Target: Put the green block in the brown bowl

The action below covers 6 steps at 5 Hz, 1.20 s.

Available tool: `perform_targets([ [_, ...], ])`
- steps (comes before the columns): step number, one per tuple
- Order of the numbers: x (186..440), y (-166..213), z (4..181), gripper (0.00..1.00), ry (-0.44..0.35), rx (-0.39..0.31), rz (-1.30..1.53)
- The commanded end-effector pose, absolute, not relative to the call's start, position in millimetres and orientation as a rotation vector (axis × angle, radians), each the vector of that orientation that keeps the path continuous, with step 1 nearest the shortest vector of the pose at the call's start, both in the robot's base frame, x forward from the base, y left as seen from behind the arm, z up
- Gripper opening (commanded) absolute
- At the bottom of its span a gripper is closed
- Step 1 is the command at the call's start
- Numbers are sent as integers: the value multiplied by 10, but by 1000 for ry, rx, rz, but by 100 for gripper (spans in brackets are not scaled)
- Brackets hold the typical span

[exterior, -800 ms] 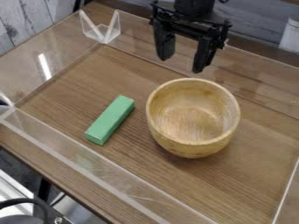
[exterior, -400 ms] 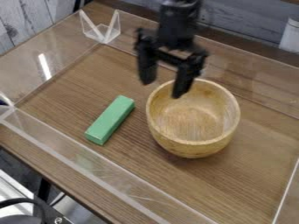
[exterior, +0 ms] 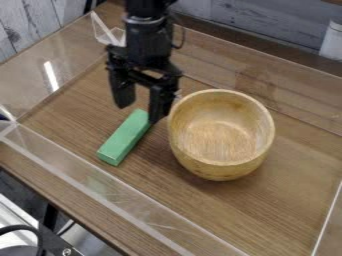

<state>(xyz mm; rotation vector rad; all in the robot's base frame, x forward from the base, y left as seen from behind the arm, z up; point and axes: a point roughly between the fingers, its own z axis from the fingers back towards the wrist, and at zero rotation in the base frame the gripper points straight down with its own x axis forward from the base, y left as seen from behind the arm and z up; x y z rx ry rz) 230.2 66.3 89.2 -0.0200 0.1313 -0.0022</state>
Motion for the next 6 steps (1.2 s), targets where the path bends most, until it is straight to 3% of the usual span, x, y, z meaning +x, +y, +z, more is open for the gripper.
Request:
perform_targets([
  [1,2270,832,914,100,65,8,-6],
  [3,2237,950,691,100,45,-7,16],
  [6,2302,853,556,100,35,-23,6],
])
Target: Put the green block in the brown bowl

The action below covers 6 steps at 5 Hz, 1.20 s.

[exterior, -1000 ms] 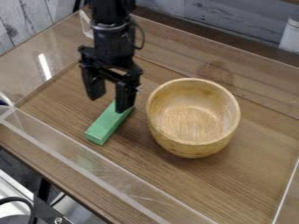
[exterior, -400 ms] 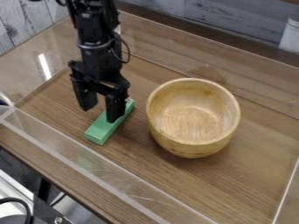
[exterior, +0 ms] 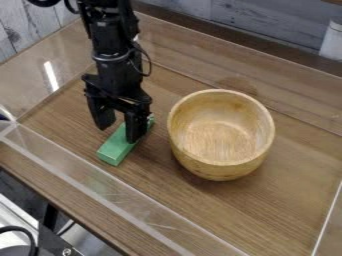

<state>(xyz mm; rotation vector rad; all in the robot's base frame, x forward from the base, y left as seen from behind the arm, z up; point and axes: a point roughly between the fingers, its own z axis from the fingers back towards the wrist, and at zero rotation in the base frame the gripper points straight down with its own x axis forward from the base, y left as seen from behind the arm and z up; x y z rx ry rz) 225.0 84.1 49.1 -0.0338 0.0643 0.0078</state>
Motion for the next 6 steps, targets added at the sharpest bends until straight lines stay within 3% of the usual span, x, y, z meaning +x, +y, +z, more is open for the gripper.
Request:
perform_targets([
  [1,2324,822,552,100,30,-31,2],
  [4,2377,774,508,100,17,-45,-3],
  [6,2377,743,583,100,-2,-60,-6],
])
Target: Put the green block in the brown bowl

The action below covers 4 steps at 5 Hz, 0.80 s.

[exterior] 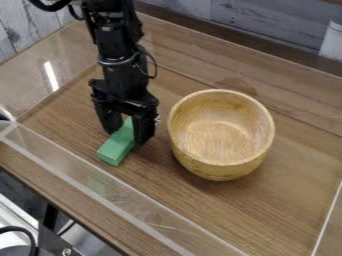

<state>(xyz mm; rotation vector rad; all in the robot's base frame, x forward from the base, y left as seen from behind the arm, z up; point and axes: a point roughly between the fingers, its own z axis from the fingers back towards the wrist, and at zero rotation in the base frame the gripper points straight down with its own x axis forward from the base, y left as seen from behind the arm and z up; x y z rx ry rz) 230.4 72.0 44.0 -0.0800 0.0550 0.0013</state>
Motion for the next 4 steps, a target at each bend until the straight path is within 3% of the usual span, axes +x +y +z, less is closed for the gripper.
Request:
perform_targets([
  [1,2375,735,646,100,-15,-66,-8],
  [4,2376,764,556,100,-6,-67,5],
])
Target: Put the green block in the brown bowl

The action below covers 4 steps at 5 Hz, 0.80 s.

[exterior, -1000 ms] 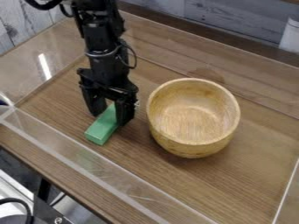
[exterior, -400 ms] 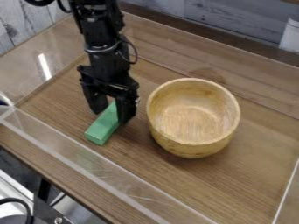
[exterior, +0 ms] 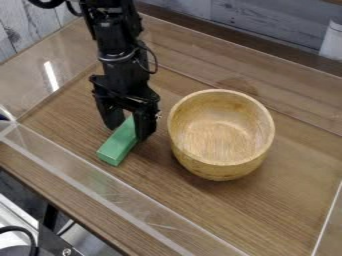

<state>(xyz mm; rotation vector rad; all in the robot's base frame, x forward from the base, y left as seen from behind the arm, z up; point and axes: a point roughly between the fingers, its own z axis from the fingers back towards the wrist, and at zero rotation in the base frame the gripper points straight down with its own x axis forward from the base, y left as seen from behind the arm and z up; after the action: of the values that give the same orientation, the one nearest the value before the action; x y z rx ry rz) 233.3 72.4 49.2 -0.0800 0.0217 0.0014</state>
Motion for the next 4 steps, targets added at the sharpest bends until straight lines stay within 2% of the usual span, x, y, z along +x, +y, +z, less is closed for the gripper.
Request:
perform_targets([
  [1,2369,780,473,100,9,-62,10],
  [2,2371,786,430,0,15,-62,16],
  [3,2373,778,437,0,16,-66,20],
  [4,2389,762,517,0,10,-76,23],
])
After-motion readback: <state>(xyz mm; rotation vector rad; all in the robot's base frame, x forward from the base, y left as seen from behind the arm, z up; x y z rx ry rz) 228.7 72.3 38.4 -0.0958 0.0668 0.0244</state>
